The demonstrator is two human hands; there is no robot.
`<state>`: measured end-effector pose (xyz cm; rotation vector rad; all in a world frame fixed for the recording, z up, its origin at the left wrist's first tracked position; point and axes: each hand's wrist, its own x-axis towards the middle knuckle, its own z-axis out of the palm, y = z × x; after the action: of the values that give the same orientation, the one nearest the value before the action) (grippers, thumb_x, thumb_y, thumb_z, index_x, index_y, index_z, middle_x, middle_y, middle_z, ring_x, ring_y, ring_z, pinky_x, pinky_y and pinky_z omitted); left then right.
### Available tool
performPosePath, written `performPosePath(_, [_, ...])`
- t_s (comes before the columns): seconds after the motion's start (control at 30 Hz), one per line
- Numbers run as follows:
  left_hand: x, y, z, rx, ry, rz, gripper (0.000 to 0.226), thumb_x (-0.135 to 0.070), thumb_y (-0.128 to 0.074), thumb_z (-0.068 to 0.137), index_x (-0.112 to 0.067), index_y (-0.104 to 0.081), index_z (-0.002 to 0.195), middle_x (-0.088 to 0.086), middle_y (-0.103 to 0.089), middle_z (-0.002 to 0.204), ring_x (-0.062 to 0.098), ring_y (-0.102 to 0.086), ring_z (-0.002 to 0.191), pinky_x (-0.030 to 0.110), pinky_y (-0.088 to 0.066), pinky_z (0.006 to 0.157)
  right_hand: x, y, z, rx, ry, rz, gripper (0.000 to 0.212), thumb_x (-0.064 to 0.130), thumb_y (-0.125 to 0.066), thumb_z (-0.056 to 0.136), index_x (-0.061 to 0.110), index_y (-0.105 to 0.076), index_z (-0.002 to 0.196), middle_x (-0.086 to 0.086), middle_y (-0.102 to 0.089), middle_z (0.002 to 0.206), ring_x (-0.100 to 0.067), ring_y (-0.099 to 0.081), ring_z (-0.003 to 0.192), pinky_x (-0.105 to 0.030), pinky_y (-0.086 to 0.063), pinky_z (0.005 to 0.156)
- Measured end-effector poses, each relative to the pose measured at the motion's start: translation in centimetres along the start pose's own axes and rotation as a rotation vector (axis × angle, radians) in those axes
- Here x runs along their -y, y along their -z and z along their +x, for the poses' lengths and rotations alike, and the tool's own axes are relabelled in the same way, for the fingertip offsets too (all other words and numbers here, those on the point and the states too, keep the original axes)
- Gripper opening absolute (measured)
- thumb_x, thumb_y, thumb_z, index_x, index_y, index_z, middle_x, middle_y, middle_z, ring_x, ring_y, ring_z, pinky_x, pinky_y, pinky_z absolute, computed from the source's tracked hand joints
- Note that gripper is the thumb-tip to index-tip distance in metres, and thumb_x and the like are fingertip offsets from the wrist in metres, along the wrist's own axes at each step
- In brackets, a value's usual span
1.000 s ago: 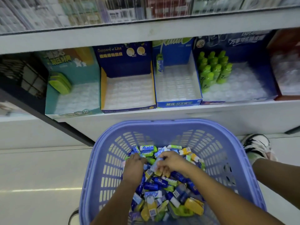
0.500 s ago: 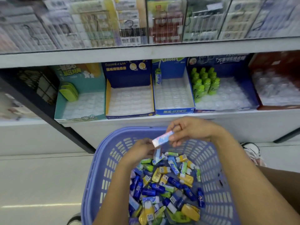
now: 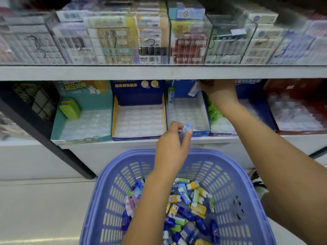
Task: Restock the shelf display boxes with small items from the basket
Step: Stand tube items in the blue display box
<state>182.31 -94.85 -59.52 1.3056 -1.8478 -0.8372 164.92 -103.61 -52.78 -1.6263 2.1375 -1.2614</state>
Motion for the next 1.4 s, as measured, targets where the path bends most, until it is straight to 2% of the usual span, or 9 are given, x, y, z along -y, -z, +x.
performPosePath(0.17, [0.6, -0.3, 0.9, -0.012, 0.03, 0.082, 0.03, -0.048, -0.048, 0.093, -0.022, -0.053, 0.107, -0.006, -0.066, 0.097, 0.015, -0.063, 0.08, 0.034, -0.05, 0.066, -0.4, -2.1, 2.7, 0.148, -0.046, -0.129, 0.033, 0.02, -0.056, 0.093, 0.001, -0.057, 0.119, -0.018, -0.056, 0.127, -0.03, -0.048, 0.118, -0.027, -0.03, 0.093])
performPosePath(0.4, [0.7, -0.1, 1.3, -0.026, 0.065, 0.007, 0.03, -0.048, -0.049, 0.092, -0.022, -0.055, 0.105, -0.01, -0.065, 0.099, 0.014, -0.064, 0.077, 0.033, -0.052, 0.069, -1.0, -1.6, 4.3, 0.358, 0.091, -0.129, 0.034, 0.024, -0.061, 0.091, 0.009, -0.058, 0.121, -0.016, -0.056, 0.127, -0.029, -0.048, 0.12, -0.044, -0.036, 0.106])
performPosePath(0.63, [0.7, -0.2, 1.3, -0.038, 0.078, -0.015, 0.029, -0.05, -0.051, 0.091, -0.025, -0.055, 0.104, -0.015, -0.064, 0.097, 0.01, -0.063, 0.073, 0.028, -0.049, 0.064, -1.3, -3.8, 4.2, 0.43, 0.001, -0.219, 0.029, 0.02, -0.058, 0.093, 0.007, -0.061, 0.118, -0.011, -0.06, 0.125, -0.026, -0.052, 0.117, -0.017, -0.032, 0.088])
performPosePath(0.73, [0.7, -0.1, 1.3, -0.053, 0.085, -0.057, 0.028, -0.05, -0.053, 0.09, -0.025, -0.056, 0.103, -0.015, -0.064, 0.095, 0.008, -0.06, 0.069, 0.027, -0.049, 0.063, -0.8, -3.6, 3.9, 0.45, -0.019, -0.258, 0.029, 0.021, -0.055, 0.094, 0.007, -0.06, 0.119, -0.012, -0.058, 0.127, -0.029, -0.05, 0.12, -0.026, -0.035, 0.097])
performPosePath(0.9, [0.5, 0.5, 0.9, -0.179, 0.102, -0.297, 0.014, -0.045, -0.063, 0.085, -0.04, -0.051, 0.089, -0.019, -0.062, 0.083, -0.005, -0.058, 0.079, 0.006, -0.044, 0.063, 2.2, -1.3, 1.2, 0.244, 0.028, -0.278, 0.026, 0.024, -0.049, 0.094, 0.018, -0.051, 0.069, 0.0, -0.055, 0.074, -0.022, -0.055, 0.083, -0.025, -0.038, 0.065])
performPosePath(0.97, [0.4, 0.6, 0.9, -0.21, 0.081, -0.343, 0.019, -0.044, -0.07, 0.08, -0.041, -0.052, 0.085, -0.02, -0.062, 0.08, -0.003, -0.058, 0.077, 0.006, -0.044, 0.062, 3.7, 0.2, -0.7, 0.435, -0.032, -0.118, 0.028, 0.027, -0.058, 0.09, 0.02, -0.058, 0.063, 0.001, -0.062, 0.066, -0.017, -0.06, 0.069, -0.024, -0.046, 0.063])
performPosePath(1.1, [0.0, 0.5, 0.7, -0.267, 0.012, -0.366, 0.026, -0.034, -0.076, 0.076, -0.039, -0.052, 0.084, -0.017, -0.061, 0.079, -0.002, -0.057, 0.078, 0.004, -0.041, 0.061, 4.6, 2.5, -4.5, 0.956, -0.134, 0.12, 0.018, 0.022, -0.072, 0.081, 0.007, -0.071, 0.091, -0.012, -0.073, 0.085, -0.007, -0.068, 0.067, -0.013, -0.051, 0.059])
performPosePath(1.3, [-0.3, 0.4, 0.9, -0.176, 0.019, -0.311, 0.032, -0.037, -0.068, 0.084, -0.038, -0.049, 0.11, -0.025, -0.057, 0.106, -0.008, -0.056, 0.094, 0.005, -0.043, 0.076, 3.9, 2.3, -4.2, 0.627, -0.145, 0.26, 0.021, 0.006, -0.074, 0.077, -0.002, -0.066, 0.095, -0.008, -0.068, 0.074, -0.004, -0.063, 0.053, -0.009, -0.049, 0.054])
performPosePath(1.4, [0.3, -0.1, 0.9, 0.025, -0.078, 0.027, 0.048, -0.039, -0.053, 0.094, -0.025, -0.041, 0.137, -0.015, -0.045, 0.136, -0.001, -0.04, 0.125, 0.007, -0.028, 0.097, 2.6, 1.6, -1.6, 0.319, -0.113, 0.109, 0.023, 0.016, -0.072, 0.082, 0.002, -0.066, 0.1, -0.005, -0.067, 0.09, -0.008, -0.061, 0.073, -0.008, -0.047, 0.067])
